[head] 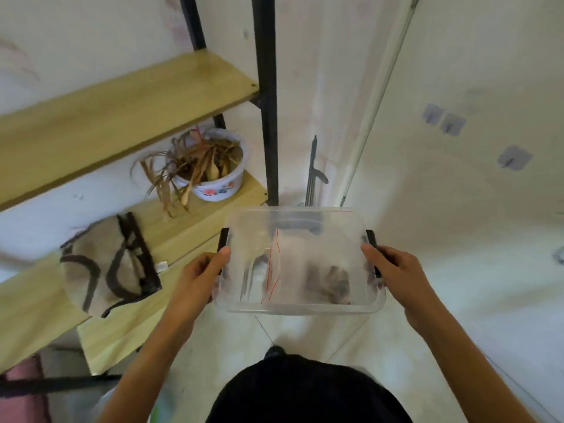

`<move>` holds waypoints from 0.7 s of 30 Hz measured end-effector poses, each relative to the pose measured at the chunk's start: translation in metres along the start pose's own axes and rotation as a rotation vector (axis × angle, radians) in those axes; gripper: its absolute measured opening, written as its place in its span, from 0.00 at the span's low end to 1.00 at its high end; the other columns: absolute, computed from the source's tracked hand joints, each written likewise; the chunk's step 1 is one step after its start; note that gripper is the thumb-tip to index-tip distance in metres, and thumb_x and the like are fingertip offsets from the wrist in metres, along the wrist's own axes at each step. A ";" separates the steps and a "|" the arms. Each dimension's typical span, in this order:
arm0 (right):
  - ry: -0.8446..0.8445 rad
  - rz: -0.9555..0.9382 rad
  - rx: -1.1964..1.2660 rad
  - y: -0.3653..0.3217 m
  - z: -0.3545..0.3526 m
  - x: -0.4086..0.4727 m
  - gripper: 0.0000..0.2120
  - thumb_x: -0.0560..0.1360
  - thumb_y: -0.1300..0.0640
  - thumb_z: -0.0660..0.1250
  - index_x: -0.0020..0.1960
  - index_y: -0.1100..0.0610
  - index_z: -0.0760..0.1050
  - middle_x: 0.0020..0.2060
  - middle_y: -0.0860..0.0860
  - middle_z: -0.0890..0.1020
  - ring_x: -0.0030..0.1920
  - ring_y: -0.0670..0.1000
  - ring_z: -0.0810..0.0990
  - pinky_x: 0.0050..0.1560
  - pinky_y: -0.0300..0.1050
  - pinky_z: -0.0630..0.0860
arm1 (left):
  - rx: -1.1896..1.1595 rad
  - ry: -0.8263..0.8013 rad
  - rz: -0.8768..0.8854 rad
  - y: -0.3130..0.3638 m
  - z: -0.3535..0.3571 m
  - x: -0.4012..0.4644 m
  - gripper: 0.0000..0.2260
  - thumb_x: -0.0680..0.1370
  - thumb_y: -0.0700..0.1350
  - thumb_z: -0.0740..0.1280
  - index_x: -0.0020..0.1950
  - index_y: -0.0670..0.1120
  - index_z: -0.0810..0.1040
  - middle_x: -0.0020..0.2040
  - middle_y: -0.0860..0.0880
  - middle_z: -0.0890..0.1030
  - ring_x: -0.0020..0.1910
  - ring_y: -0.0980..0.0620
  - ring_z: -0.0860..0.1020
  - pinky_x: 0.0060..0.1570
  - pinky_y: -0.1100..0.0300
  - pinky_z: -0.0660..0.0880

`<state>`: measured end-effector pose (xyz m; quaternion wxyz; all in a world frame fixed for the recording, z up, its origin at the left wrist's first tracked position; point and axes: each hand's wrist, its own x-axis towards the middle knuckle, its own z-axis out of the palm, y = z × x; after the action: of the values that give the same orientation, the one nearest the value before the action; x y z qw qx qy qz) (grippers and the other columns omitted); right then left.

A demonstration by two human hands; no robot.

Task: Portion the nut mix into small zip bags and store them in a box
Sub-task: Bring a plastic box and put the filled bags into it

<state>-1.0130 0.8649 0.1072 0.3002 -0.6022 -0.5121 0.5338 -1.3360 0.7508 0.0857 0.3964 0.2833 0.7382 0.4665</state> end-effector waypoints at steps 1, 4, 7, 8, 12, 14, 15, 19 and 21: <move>-0.027 -0.023 -0.015 -0.015 0.006 0.011 0.15 0.77 0.42 0.70 0.45 0.53 0.85 0.38 0.53 0.85 0.32 0.43 0.81 0.31 0.33 0.77 | -0.004 0.027 0.017 0.012 -0.007 0.004 0.28 0.71 0.71 0.68 0.49 0.46 0.85 0.46 0.45 0.85 0.51 0.41 0.82 0.52 0.50 0.78; -0.101 -0.079 -0.038 -0.062 0.020 0.034 0.23 0.76 0.39 0.71 0.46 0.61 0.83 0.38 0.58 0.82 0.37 0.52 0.79 0.41 0.45 0.77 | -0.029 0.114 0.079 0.054 -0.028 0.004 0.32 0.69 0.77 0.67 0.48 0.47 0.84 0.42 0.49 0.84 0.49 0.44 0.82 0.52 0.51 0.77; -0.194 -0.172 -0.025 -0.117 0.029 0.050 0.34 0.68 0.33 0.72 0.48 0.66 0.81 0.38 0.60 0.78 0.38 0.56 0.76 0.43 0.50 0.75 | -0.104 0.218 0.134 0.095 -0.044 -0.004 0.29 0.71 0.73 0.68 0.49 0.48 0.84 0.45 0.47 0.84 0.49 0.42 0.83 0.55 0.42 0.79; -0.226 -0.207 -0.031 -0.136 0.031 0.054 0.36 0.64 0.31 0.72 0.48 0.65 0.81 0.38 0.60 0.77 0.38 0.56 0.76 0.43 0.50 0.74 | -0.144 0.245 0.155 0.108 -0.049 -0.008 0.28 0.72 0.72 0.69 0.50 0.47 0.84 0.46 0.46 0.85 0.49 0.40 0.83 0.55 0.40 0.79; -0.411 -0.316 -0.015 -0.210 0.046 0.069 0.30 0.60 0.30 0.75 0.46 0.55 0.87 0.34 0.52 0.82 0.34 0.51 0.79 0.38 0.42 0.75 | -0.255 0.306 0.240 0.148 -0.074 -0.025 0.29 0.74 0.69 0.71 0.54 0.43 0.84 0.48 0.40 0.86 0.47 0.38 0.84 0.50 0.41 0.81; -0.498 -0.371 -0.052 -0.242 0.056 0.077 0.28 0.64 0.30 0.75 0.44 0.56 0.86 0.33 0.52 0.82 0.33 0.51 0.79 0.36 0.44 0.74 | -0.294 0.359 0.277 0.165 -0.086 -0.031 0.22 0.71 0.68 0.72 0.49 0.50 0.86 0.45 0.46 0.87 0.43 0.49 0.86 0.41 0.55 0.83; -0.540 -0.397 -0.076 -0.258 0.062 0.080 0.28 0.67 0.30 0.73 0.42 0.57 0.85 0.32 0.52 0.81 0.33 0.51 0.78 0.38 0.44 0.72 | -0.316 0.371 0.299 0.174 -0.092 -0.030 0.17 0.71 0.68 0.73 0.47 0.56 0.88 0.44 0.51 0.88 0.41 0.56 0.86 0.37 0.60 0.81; -0.664 -0.440 -0.058 -0.313 0.096 0.096 0.20 0.77 0.39 0.66 0.36 0.49 0.87 0.35 0.47 0.86 0.35 0.44 0.85 0.35 0.34 0.77 | -0.322 0.422 0.373 0.211 -0.123 -0.016 0.10 0.74 0.66 0.69 0.46 0.66 0.87 0.45 0.62 0.87 0.40 0.64 0.85 0.40 0.60 0.79; -0.636 -0.467 -0.081 -0.334 0.115 0.107 0.18 0.79 0.40 0.66 0.43 0.49 0.88 0.40 0.49 0.88 0.42 0.49 0.87 0.43 0.42 0.78 | -0.328 0.442 0.395 0.229 -0.134 -0.005 0.16 0.69 0.72 0.71 0.50 0.67 0.87 0.47 0.62 0.87 0.43 0.64 0.85 0.39 0.65 0.80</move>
<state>-1.2315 1.0424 0.3462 0.2160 -0.2856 -0.7234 0.5903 -1.4366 0.7771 0.3302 0.1691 0.2453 0.6523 0.6970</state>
